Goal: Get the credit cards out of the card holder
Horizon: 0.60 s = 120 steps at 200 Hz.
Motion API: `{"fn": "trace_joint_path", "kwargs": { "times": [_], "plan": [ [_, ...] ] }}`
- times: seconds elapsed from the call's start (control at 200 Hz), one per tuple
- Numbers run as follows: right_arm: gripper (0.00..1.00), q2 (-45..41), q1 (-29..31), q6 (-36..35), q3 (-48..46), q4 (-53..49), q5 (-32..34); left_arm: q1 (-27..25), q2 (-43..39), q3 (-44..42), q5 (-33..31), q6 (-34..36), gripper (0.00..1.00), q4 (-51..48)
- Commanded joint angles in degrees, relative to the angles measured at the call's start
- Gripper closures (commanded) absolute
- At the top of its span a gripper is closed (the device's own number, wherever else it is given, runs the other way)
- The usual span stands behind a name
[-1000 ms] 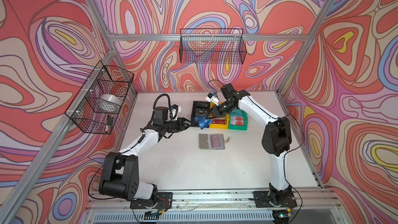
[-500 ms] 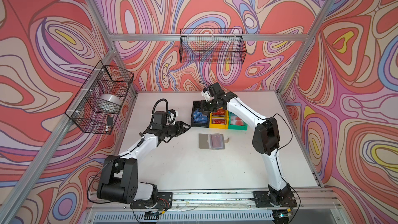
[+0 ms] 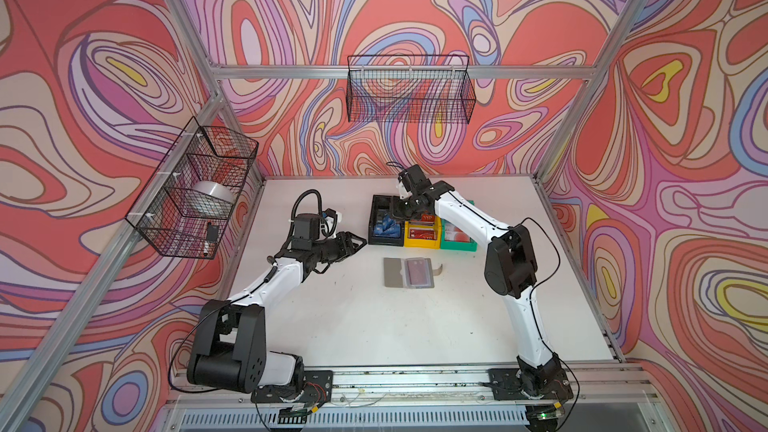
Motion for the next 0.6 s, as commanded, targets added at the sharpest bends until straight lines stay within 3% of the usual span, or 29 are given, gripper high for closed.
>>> {"fn": "trace_joint_path", "kwargs": {
  "times": [0.0, 0.596],
  "plan": [
    [1.00, 0.0, 0.6, 2.1, -1.5, 2.1, 1.1, 0.3, 0.4, -0.8, 1.0, -0.4, 0.56, 1.4],
    [1.00, 4.7, 2.0, 1.3, 1.4, 1.5, -0.9, 0.7, 0.4, -1.6, 1.5, -0.2, 0.57, 2.1]
  ]
}}
